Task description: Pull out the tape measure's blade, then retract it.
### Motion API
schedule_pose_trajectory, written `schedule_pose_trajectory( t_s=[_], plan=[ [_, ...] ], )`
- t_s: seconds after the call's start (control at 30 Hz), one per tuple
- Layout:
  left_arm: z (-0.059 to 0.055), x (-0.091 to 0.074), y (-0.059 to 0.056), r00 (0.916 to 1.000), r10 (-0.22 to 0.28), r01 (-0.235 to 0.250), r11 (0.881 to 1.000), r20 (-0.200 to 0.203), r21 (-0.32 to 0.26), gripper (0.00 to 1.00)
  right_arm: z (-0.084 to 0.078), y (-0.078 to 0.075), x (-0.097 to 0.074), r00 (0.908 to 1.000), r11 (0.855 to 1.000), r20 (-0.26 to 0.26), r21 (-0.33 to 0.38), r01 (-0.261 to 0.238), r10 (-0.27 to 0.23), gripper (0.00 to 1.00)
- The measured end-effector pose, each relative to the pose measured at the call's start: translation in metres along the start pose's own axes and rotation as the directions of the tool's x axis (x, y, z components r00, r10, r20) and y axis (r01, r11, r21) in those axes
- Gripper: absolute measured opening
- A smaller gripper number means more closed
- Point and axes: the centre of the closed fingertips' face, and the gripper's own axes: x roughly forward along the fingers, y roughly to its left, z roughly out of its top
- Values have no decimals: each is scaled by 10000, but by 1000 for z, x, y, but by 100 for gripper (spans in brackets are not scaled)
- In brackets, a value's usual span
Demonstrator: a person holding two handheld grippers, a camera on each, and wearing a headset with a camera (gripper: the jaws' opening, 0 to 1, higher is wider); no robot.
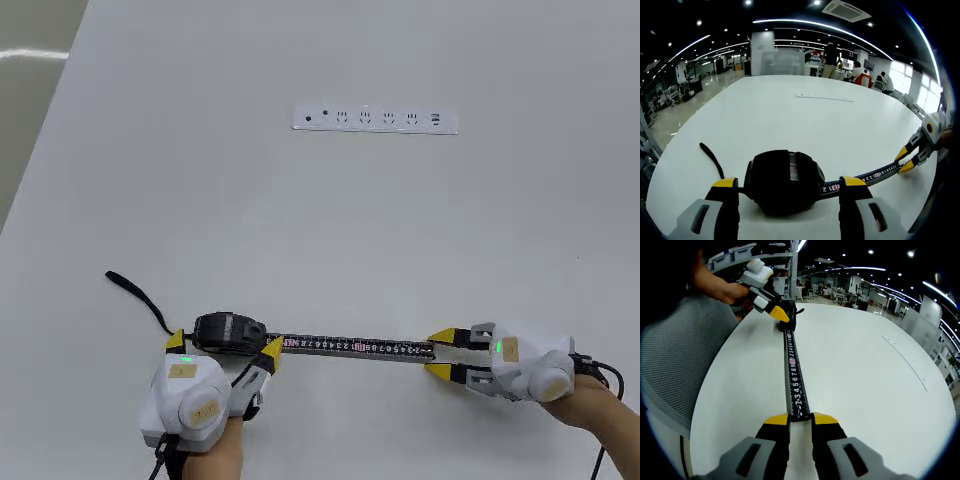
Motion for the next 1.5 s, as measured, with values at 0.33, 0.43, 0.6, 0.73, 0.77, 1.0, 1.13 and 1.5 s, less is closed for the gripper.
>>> schedule_pose_trajectory(
  t_s=[0.33,0.43,0.6,0.73,0.77,1.0,1.13,1.5],
  plan=[
    [-3,7,3,9998,193,-196,9993,-105,-312,78,-1,1,0,9998,9991,-1,367,-212,213,13],
    [-3,9,3,9997,222,-229,9987,-143,-457,77,-2,1,0,9997,9992,-54,322,-224,225,12],
    [-4,14,5,9992,348,-363,9964,-214,-761,74,-2,1,0,9996,9996,-142,195,-224,227,11],
    [-5,15,7,9987,472,-489,9939,-199,-990,71,-3,1,0,9994,9995,-218,161,-269,273,11],
    [-5,14,8,9987,484,-500,9927,-170,-1094,70,-3,1,0,9994,9995,-226,143,-277,280,11],
    [-5,14,6,9979,644,-637,9939,43,-900,70,-3,0,1,9993,9995,-254,194,-267,272,10],
    [-5,15,7,9977,670,-657,9945,127,-811,69,-3,-1,1,9992,9993,-286,257,-260,267,10],
    [-7,15,8,9975,701,-705,9945,-80,-773,65,-3,0,0,9983,9994,-493,120,-321,326,10]
  ],
)
